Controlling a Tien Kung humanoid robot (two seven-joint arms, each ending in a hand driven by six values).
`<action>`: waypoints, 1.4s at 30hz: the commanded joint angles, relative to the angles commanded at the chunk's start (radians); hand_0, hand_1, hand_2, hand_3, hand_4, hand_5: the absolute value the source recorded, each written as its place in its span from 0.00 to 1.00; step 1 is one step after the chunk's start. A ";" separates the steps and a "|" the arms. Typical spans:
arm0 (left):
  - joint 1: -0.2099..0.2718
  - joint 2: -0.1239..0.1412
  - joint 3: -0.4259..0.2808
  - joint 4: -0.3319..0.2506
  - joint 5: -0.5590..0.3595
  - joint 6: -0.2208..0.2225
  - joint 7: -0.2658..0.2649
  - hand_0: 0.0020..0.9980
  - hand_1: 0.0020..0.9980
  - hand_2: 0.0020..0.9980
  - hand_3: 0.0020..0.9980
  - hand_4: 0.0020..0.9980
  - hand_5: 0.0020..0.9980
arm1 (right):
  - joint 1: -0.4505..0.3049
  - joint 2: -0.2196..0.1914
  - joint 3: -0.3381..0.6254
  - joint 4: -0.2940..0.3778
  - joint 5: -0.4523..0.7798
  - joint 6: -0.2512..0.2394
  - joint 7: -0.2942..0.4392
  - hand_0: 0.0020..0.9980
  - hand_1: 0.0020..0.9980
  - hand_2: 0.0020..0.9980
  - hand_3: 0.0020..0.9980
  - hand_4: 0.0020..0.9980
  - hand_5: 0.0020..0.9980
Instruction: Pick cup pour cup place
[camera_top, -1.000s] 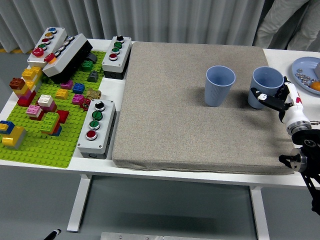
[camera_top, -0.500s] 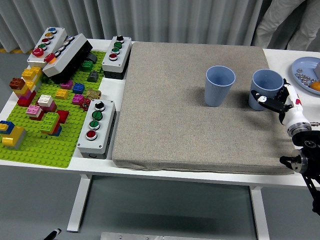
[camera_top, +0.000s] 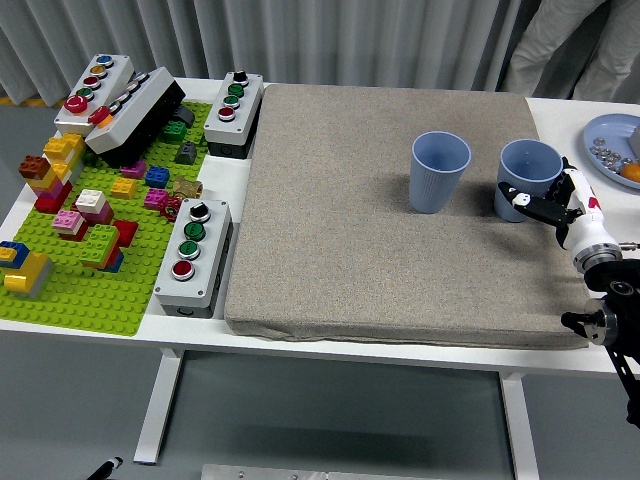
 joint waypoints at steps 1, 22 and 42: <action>0.000 0.000 0.000 0.000 0.000 0.000 0.000 0.83 0.80 0.89 0.79 0.64 0.99 | 0.000 0.000 0.000 0.000 -0.002 0.001 -0.001 0.91 0.88 0.96 0.99 0.80 0.13; 0.005 0.001 0.004 0.000 -0.005 0.001 0.000 0.83 0.80 0.89 0.79 0.63 0.99 | -0.003 -0.002 0.008 0.007 -0.023 0.026 -0.023 0.95 0.91 1.00 1.00 0.81 0.13; 0.002 0.001 -0.001 0.000 -0.002 0.000 0.000 0.83 0.80 0.89 0.79 0.63 0.99 | -0.006 -0.014 0.021 0.017 -0.039 0.034 -0.041 0.96 0.91 1.00 1.00 0.82 0.14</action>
